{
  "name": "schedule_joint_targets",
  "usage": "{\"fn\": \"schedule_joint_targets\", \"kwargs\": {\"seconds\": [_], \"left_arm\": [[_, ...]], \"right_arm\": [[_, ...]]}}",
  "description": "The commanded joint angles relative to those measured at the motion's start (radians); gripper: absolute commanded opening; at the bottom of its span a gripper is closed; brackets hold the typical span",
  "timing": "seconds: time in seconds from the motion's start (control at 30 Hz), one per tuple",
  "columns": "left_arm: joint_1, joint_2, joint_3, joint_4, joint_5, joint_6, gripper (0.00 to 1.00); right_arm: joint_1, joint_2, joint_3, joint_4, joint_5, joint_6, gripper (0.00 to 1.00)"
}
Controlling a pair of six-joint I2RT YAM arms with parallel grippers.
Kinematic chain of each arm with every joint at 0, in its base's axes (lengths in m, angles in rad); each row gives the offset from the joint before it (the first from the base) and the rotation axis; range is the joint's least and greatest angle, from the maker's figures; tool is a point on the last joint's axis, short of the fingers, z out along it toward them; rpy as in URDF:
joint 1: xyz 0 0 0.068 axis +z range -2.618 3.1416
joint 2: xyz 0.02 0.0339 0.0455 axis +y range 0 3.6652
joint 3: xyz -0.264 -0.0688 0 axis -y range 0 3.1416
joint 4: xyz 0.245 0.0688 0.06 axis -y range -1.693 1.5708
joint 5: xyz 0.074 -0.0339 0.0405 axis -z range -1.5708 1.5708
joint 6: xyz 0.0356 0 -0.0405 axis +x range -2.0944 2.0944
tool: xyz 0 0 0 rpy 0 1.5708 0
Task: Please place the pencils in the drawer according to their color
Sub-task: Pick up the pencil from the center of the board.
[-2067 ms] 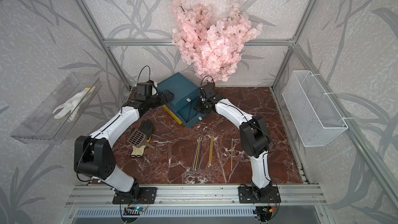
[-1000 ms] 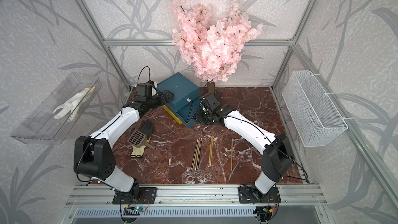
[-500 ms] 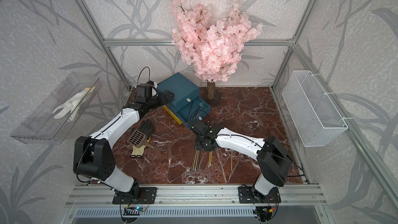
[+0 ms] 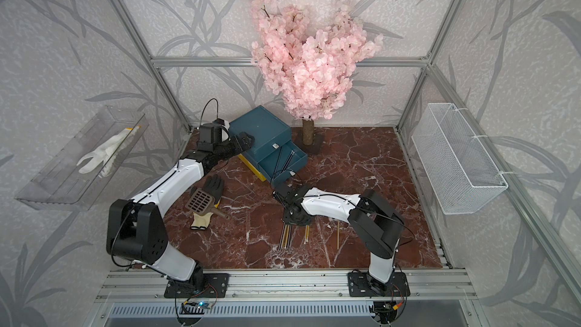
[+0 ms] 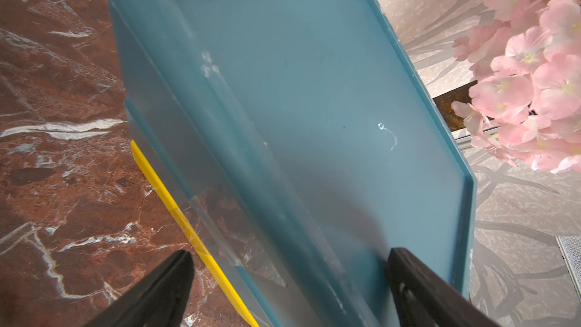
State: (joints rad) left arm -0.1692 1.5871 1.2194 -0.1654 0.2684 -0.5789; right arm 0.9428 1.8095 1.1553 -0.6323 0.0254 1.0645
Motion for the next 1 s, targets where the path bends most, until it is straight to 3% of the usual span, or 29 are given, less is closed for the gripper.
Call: {"fn": "schedule_joint_targets", "kwargs": {"seconds": [0.0,0.97], "left_arm": [[-0.009,0.038,-0.069,-0.212,-0.009,0.037,1.0],[-0.007,0.039,-0.077,-0.198,-0.004,0.029,1.0]], "right_arm": [[0.005,0.018,0.035,-0.012,0.013,-0.006,0.3],[-0.003,0.084,0.025,-0.03,0.008,-0.014,0.25]]}}
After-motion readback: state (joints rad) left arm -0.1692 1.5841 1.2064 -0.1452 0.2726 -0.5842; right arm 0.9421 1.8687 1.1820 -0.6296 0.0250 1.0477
